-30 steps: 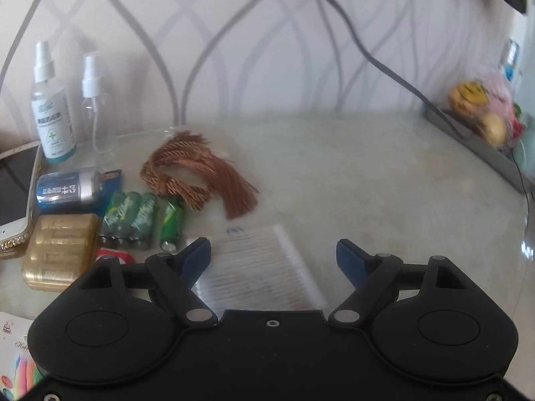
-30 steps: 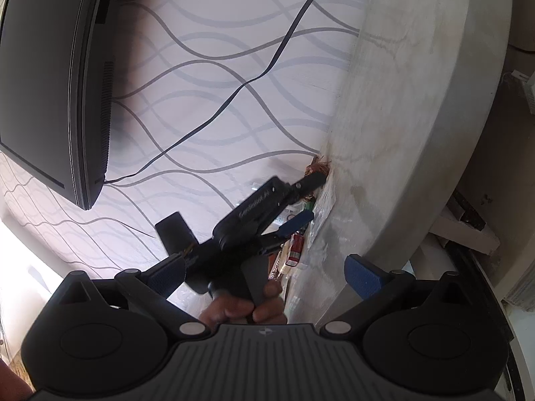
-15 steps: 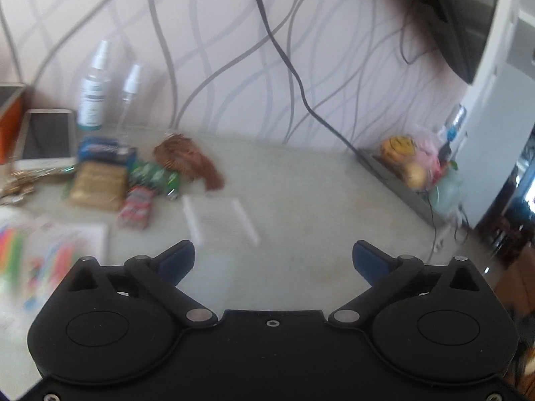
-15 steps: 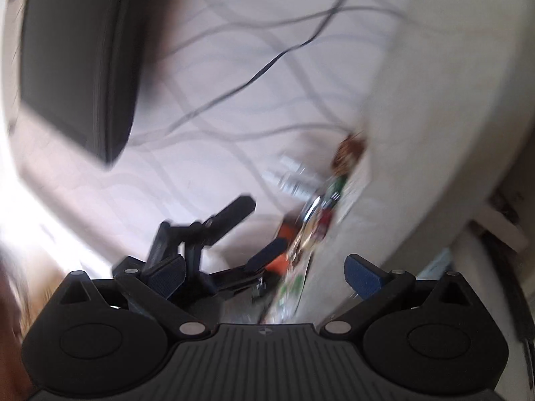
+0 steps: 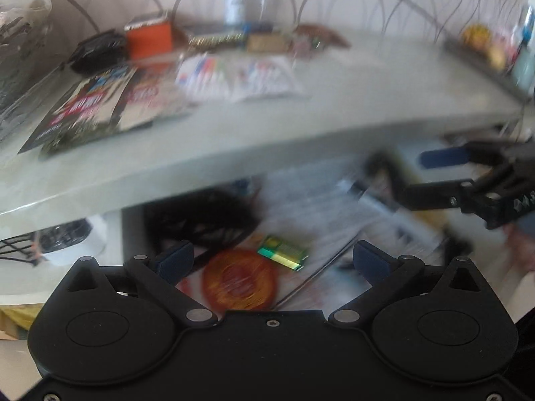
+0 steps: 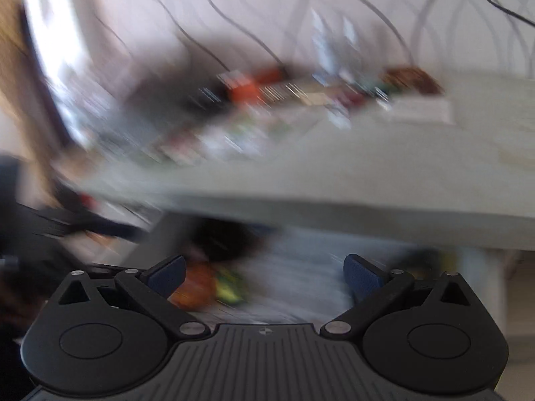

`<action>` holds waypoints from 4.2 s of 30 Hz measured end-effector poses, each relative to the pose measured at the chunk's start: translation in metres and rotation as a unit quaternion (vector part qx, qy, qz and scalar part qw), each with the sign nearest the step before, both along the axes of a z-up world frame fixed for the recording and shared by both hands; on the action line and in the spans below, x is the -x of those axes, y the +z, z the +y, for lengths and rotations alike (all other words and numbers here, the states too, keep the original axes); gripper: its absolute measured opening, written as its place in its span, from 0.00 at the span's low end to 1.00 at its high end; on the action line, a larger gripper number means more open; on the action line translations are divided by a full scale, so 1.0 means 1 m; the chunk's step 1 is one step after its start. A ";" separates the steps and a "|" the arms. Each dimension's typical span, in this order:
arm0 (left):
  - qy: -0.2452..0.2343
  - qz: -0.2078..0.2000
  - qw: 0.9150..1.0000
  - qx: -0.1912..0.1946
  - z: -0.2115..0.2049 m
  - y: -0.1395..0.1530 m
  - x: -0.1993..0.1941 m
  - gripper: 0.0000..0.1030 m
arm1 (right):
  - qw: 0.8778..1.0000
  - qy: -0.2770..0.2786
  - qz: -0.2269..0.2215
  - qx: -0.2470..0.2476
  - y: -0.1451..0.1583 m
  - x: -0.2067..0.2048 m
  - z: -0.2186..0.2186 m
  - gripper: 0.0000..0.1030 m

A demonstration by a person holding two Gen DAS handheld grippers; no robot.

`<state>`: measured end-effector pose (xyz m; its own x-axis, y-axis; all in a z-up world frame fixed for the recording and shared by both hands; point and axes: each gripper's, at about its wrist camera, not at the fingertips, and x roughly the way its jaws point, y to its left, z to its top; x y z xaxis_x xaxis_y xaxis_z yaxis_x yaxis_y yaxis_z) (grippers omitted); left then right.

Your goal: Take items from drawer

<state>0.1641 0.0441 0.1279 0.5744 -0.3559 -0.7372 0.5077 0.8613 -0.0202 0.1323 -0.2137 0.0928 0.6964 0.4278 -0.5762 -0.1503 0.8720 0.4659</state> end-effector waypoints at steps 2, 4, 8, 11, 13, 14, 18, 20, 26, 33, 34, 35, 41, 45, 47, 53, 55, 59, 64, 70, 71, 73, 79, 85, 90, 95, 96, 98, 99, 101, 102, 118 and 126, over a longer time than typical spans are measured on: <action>0.007 0.009 1.000 0.001 0.003 -0.008 -0.006 1.00 | 0.999 0.010 0.021 0.049 -0.002 -0.005 0.011 0.99; 0.014 0.035 0.999 0.018 0.008 -0.019 -0.018 1.00 | 0.994 0.021 0.043 0.097 -0.005 -0.011 0.023 0.87; 0.052 0.086 0.993 0.065 0.021 -0.026 -0.039 1.00 | 0.977 0.042 0.085 0.193 -0.010 -0.021 0.045 0.61; 0.078 0.091 0.990 0.071 0.026 -0.027 -0.049 1.00 | 0.956 0.057 0.116 0.264 -0.013 -0.029 0.062 0.58; 0.080 0.089 0.990 0.069 0.024 -0.027 -0.053 1.00 | 0.944 0.060 0.133 0.295 -0.016 -0.034 0.068 0.48; 0.080 0.080 0.992 0.062 0.021 -0.028 -0.054 1.00 | 0.943 0.061 0.138 0.298 -0.019 -0.037 0.066 0.47; 0.076 0.054 0.995 0.021 0.004 -0.037 -0.054 1.00 | 0.939 0.051 0.156 0.301 -0.022 -0.044 0.057 0.39; 0.063 0.073 0.995 0.019 0.000 -0.042 -0.057 1.00 | 0.941 0.048 0.163 0.294 -0.021 -0.046 0.051 0.39; 0.082 0.091 0.992 0.042 0.007 -0.045 -0.065 1.00 | 0.946 0.042 0.181 0.266 -0.016 -0.046 0.034 0.40; 0.098 0.104 0.989 0.042 0.006 -0.050 -0.073 1.00 | 0.947 0.054 0.186 0.256 -0.005 -0.043 0.025 0.29; 0.098 0.103 0.989 0.042 0.006 -0.049 -0.073 1.00 | 0.947 0.056 0.185 0.257 -0.003 -0.042 0.025 0.25; 0.099 0.102 0.989 0.042 0.006 -0.049 -0.073 1.00 | 0.948 0.055 0.185 0.255 -0.001 -0.041 0.024 0.23; 0.101 0.102 0.989 0.041 0.005 -0.047 -0.072 1.00 | 0.953 0.049 0.181 0.237 0.018 -0.032 0.017 0.19; 0.102 0.103 0.989 0.033 0.004 -0.048 -0.072 1.00 | 0.961 0.038 0.154 0.227 0.044 -0.026 0.012 0.19; 0.102 0.103 0.989 0.031 0.003 -0.048 -0.072 1.00 | 0.964 0.032 0.141 0.222 0.057 -0.022 0.010 0.18; 0.103 0.102 0.989 0.027 0.002 -0.048 -0.070 1.00 | 0.973 0.015 0.101 0.207 0.097 -0.012 0.002 0.18; 0.103 0.101 0.989 0.026 0.002 -0.047 -0.070 1.00 | 0.976 0.010 0.087 0.201 0.110 -0.009 -0.001 0.18; 0.104 0.096 0.990 0.023 0.001 -0.045 -0.069 1.00 | 0.980 -0.002 0.060 0.191 0.136 -0.002 -0.006 0.18; 0.118 0.085 0.989 0.009 -0.006 -0.043 -0.068 1.00 | 0.984 -0.016 0.026 0.177 0.169 0.006 -0.013 0.18; 0.126 0.094 0.987 0.026 -0.007 -0.041 -0.066 1.00 | 0.970 -0.159 0.038 0.178 0.168 -0.064 -0.087 0.18; 0.127 0.094 0.987 0.026 -0.008 -0.041 -0.066 1.00 | 0.968 -0.174 0.041 0.176 0.165 -0.076 -0.097 0.18; 0.122 0.096 0.988 0.023 -0.011 -0.042 -0.066 1.00 | 0.965 -0.181 0.047 0.185 0.145 -0.098 -0.103 0.18; 0.127 0.101 0.987 0.021 -0.012 -0.045 -0.069 1.00 | 0.957 -0.178 0.058 0.222 0.118 -0.137 -0.106 0.18; 0.139 0.082 0.987 0.010 -0.012 -0.044 -0.069 1.00 | 0.956 -0.170 0.071 0.227 0.098 -0.154 -0.109 0.34; 0.140 0.079 0.987 0.006 -0.014 -0.045 -0.070 1.00 | 0.966 -0.167 0.022 0.196 0.109 -0.113 -0.108 0.43; 0.137 0.084 0.987 0.012 -0.013 -0.047 -0.072 1.00 | 0.990 -0.077 -0.019 0.117 0.117 -0.022 -0.086 0.43; 0.135 0.088 0.987 0.013 -0.014 -0.047 -0.072 1.00 | 0.992 -0.052 -0.013 0.113 0.114 -0.006 -0.076 0.43; 0.129 0.094 0.987 0.016 -0.016 -0.048 -0.073 1.00 | 0.993 0.005 0.005 0.119 0.100 0.018 -0.049 0.42; 0.125 0.096 0.987 0.018 -0.017 -0.048 -0.072 1.00 | 0.991 0.031 0.025 0.127 0.089 0.023 -0.033 0.41; 0.118 0.101 0.988 0.023 -0.020 -0.049 -0.073 1.00 | 0.985 0.051 0.065 0.151 0.069 0.025 -0.006 0.38; 0.115 0.106 0.987 0.027 -0.021 -0.050 -0.073 1.00 | 0.981 0.048 0.081 0.168 0.059 0.022 0.004 0.38; 0.120 0.130 0.983 0.042 -0.015 -0.053 -0.077 1.00 | 0.945 -0.121 0.195 0.232 -0.029 -0.078 0.001 0.36; 0.106 0.133 0.985 0.045 -0.022 -0.055 -0.077 1.00 | 0.947 -0.117 0.198 0.225 -0.031 -0.076 0.001 0.10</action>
<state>0.2407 0.0223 0.0732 0.4342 -0.3199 -0.8421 0.2843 0.9357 -0.2089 0.2079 -0.2123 0.0622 0.4328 -0.0632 -0.8993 0.1807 0.9834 0.0179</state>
